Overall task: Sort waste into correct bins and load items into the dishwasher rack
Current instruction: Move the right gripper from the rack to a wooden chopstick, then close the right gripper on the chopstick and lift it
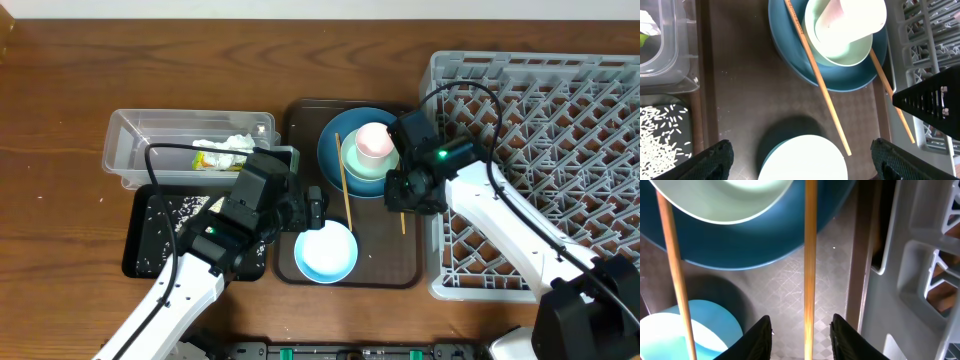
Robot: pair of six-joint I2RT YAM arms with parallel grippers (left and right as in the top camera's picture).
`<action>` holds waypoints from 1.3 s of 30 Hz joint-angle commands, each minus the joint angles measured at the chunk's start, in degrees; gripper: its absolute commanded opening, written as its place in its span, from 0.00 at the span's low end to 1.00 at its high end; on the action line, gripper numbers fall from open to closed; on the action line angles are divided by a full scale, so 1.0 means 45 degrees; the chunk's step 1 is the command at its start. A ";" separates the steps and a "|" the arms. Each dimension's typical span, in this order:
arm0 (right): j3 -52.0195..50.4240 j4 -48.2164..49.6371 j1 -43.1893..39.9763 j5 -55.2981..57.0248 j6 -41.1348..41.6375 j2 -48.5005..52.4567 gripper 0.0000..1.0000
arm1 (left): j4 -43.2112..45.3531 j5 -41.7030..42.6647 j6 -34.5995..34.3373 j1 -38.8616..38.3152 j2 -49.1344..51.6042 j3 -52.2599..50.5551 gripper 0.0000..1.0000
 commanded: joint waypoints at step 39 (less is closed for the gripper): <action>-0.1049 0.0743 0.0704 0.0743 -0.0155 0.0136 0.33 | -0.0039 -0.0087 0.0068 0.0049 -0.0044 0.0291 0.91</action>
